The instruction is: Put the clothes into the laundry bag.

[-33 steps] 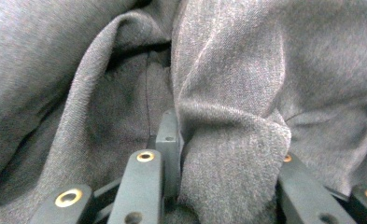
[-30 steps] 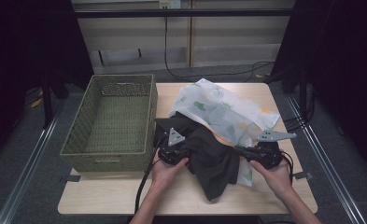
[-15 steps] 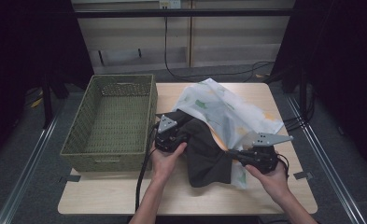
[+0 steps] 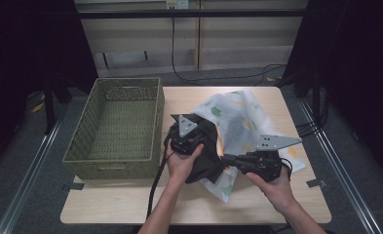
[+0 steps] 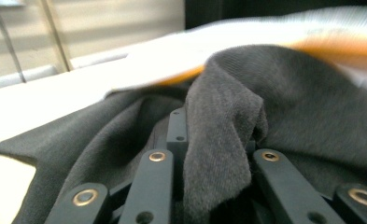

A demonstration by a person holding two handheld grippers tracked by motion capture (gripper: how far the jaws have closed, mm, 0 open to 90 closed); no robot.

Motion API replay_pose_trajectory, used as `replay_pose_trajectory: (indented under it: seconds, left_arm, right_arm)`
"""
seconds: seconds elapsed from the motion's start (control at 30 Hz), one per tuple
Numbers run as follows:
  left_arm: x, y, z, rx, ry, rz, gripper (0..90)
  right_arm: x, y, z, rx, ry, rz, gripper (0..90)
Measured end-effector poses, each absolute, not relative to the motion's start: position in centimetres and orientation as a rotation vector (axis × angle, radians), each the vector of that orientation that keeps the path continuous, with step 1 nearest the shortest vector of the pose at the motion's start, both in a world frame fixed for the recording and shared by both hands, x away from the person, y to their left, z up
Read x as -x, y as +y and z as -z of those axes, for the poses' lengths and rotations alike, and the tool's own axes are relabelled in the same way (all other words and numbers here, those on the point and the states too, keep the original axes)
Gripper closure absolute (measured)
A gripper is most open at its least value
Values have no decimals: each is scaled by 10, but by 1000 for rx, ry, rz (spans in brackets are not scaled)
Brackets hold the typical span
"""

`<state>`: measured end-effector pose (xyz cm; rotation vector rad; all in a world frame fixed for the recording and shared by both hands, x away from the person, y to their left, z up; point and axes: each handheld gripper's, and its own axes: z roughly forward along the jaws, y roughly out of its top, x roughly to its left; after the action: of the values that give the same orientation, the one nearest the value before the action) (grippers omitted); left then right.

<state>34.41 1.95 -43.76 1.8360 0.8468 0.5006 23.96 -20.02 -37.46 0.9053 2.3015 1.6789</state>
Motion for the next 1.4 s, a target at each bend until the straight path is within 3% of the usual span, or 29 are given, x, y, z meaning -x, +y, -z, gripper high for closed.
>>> replay_pose_trajectory:
  seconds: [0.13, 0.27, 0.43, 0.7, 0.83, 0.87, 0.9, 0.93, 1.0, 1.07, 1.17, 1.4]
  left_arm:
    - [-341, 9, 453, -1904, 809, -473, 764]
    - [-336, 0, 470, -1992, 760, -423, 760]
    - [-331, 3, 481, -1997, 743, -346, 746]
    - [-311, -2, 482, -2019, 704, -300, 678]
    - [-295, -6, 483, -1992, 685, -228, 643]
    - [-292, -6, 483, -1998, 675, -227, 633]
    - [-289, -7, 483, -2000, 662, -218, 617]
    - [-286, -7, 482, -1999, 648, -203, 617]
    - [-284, -4, 477, -1987, 613, -169, 585]
    - [-283, 4, 470, -1970, 586, -148, 543]
    - [-285, 22, 453, -1926, 558, -152, 411]
    - [-289, 35, 442, -1910, 528, -137, 352]
  right_arm:
    - [-238, -201, 379, -914, 2326, -1655, 900]
    - [-245, -209, 409, -1007, 2371, -1576, 870]
    - [-255, -224, 409, -1065, 2297, -1506, 639]
    - [-305, -208, 407, -1078, 2248, -1310, 522]
    - [-322, -198, 413, -1085, 2252, -1218, 510]
    - [-327, -196, 418, -1111, 2259, -1204, 523]
    - [-329, -194, 425, -1110, 2262, -1152, 731]
    - [-329, -194, 425, -1110, 2262, -1152, 731]
    - [-327, -195, 431, -1112, 2278, -1171, 883]
    - [-324, -198, 431, -1118, 2284, -1175, 900]
    - [-318, -204, 431, -1120, 2294, -1180, 900]
    - [-306, -219, 433, -1111, 2307, -1196, 900]
